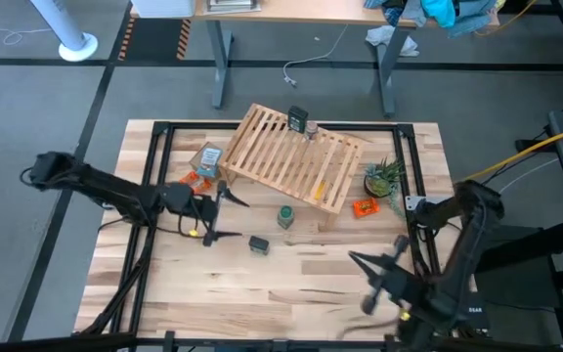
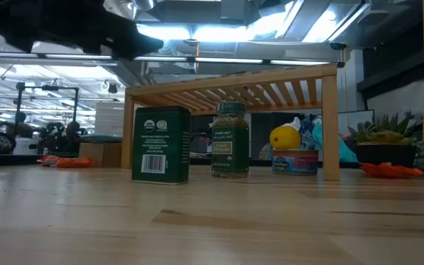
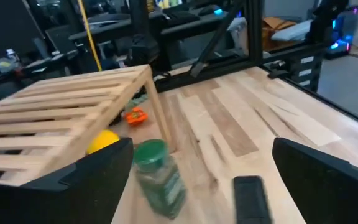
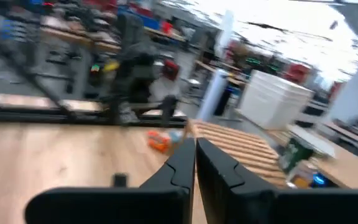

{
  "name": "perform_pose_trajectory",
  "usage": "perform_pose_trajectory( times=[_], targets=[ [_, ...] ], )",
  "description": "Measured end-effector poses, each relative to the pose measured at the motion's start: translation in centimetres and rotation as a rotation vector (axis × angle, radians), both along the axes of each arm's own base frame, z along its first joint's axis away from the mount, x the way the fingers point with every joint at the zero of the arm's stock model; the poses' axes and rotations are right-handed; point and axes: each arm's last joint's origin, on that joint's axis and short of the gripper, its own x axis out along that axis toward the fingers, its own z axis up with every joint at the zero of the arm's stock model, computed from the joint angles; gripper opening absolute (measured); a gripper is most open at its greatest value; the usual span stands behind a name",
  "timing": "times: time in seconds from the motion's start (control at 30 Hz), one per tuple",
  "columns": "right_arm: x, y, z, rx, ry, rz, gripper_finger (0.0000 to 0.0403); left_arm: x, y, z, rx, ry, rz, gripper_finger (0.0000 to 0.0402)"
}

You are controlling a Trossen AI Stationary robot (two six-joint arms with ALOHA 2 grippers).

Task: Shelf spices
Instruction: Remove the transparent seasoning bottle from the shelf

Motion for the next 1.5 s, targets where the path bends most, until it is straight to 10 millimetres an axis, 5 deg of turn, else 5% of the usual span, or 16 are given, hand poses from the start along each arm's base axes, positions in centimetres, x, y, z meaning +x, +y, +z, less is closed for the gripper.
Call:
perform_pose_trajectory(
  times=[0.13, 0.37, 0.67, 1.5],
  targets=[
    [-2.1, -1.5, -2.3, 0.101, -0.061, 0.03, 0.0021, -0.4, 1.8, 2.1, 0.003, 0.024, -0.031, 0.0379],
    [-2.8, -5.6, -6.4, 0.215, -0.171, -0.025, 0.0021, -0.4, 4.8, 4.4, 0.037, 0.063, -0.02, 0.0379],
    [-3.2, -10.2, -8.5, 0.264, -0.256, -0.102, 0.0021, -1.0, 8.3, 5.8, 0.035, 0.06, -0.002, 0.0379],
    [-3.3, -18.6, -4.0, 0.155, -0.156, -0.476, 0.0021, -0.8, 14.9, 7.0, -0.003, 0.054, 0.048, 0.0379]
  ],
)
